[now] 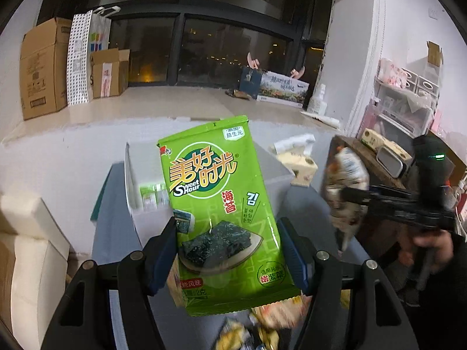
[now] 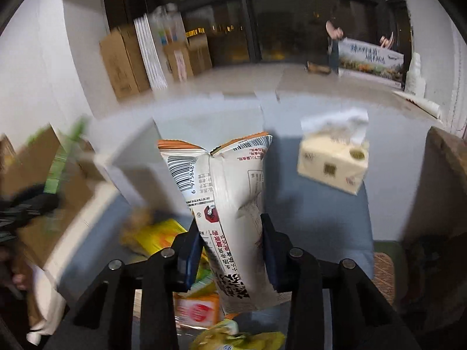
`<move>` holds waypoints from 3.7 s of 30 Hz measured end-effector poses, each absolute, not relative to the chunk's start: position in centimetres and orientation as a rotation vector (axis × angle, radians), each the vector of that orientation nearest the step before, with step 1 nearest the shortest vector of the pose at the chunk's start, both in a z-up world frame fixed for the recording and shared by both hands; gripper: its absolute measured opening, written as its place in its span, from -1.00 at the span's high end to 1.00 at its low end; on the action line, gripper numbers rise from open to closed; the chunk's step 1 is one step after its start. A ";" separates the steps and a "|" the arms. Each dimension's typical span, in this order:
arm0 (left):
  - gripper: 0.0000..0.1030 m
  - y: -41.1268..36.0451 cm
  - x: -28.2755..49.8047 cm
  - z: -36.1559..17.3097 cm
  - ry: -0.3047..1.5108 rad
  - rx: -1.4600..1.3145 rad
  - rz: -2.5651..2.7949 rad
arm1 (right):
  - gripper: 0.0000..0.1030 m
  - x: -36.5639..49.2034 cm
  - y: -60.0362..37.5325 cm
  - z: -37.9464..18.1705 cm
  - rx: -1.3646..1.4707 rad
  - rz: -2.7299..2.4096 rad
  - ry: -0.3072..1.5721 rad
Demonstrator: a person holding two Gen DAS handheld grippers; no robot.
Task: Organize snacks
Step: 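Drop the green pack into the white box while the right drops the bread bag, then grasp the black-and-yellow chip bag with the left tool while the right grasps a yellow chip bag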
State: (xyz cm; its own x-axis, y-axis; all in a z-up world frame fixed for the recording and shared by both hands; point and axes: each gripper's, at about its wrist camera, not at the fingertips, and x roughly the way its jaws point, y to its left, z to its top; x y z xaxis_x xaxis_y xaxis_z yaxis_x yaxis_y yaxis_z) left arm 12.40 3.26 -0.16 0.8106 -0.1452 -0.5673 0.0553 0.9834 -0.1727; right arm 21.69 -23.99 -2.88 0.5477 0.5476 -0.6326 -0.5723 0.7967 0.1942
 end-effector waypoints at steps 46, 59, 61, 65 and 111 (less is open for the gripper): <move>-1.00 9.0 23.4 -0.4 0.691 -0.198 -0.011 | -1.00 33.8 -12.8 2.2 0.072 0.679 0.693; -1.00 4.7 9.3 1.2 0.552 -0.146 -0.041 | -1.00 18.0 -19.1 3.3 0.116 0.763 0.536; -1.00 4.0 7.6 0.5 0.563 -0.171 -0.052 | -1.00 16.3 -20.0 2.7 0.132 0.750 0.533; -1.00 2.5 4.7 -1.2 0.576 -0.167 -0.045 | -1.00 12.8 -21.6 0.7 0.171 0.729 0.556; -0.56 0.3 3.7 -9.2 0.850 -0.159 -0.165 | -1.00 11.9 -27.0 -10.0 0.112 0.510 0.866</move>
State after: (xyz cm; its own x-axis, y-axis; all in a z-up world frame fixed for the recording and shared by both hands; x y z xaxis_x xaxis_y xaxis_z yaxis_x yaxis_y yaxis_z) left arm 3.68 0.27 -9.17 0.6491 -0.2083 -0.7317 0.0813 0.9753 -0.2055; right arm 11.89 -27.05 -10.01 0.5365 0.4719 -0.6996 -0.3829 0.8749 0.2965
